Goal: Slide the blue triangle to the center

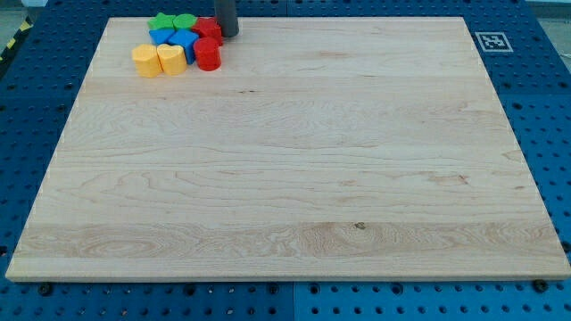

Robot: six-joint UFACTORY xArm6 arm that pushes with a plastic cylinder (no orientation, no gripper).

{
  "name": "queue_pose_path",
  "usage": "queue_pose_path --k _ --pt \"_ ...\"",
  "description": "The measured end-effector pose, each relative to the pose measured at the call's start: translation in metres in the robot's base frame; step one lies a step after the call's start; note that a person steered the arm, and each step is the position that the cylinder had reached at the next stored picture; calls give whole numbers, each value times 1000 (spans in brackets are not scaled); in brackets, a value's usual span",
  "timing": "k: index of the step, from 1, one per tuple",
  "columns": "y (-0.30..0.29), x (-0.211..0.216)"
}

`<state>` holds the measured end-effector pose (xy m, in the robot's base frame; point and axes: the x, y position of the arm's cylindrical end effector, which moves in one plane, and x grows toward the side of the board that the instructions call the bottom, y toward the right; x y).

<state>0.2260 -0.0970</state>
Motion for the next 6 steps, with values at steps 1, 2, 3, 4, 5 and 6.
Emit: queue_pose_path --k 1,2,3,4,5,6 --pt "0 6" --pt "15 28" --pt "76 66" --pt "115 51" --pt "118 -11" --pt "105 -33"
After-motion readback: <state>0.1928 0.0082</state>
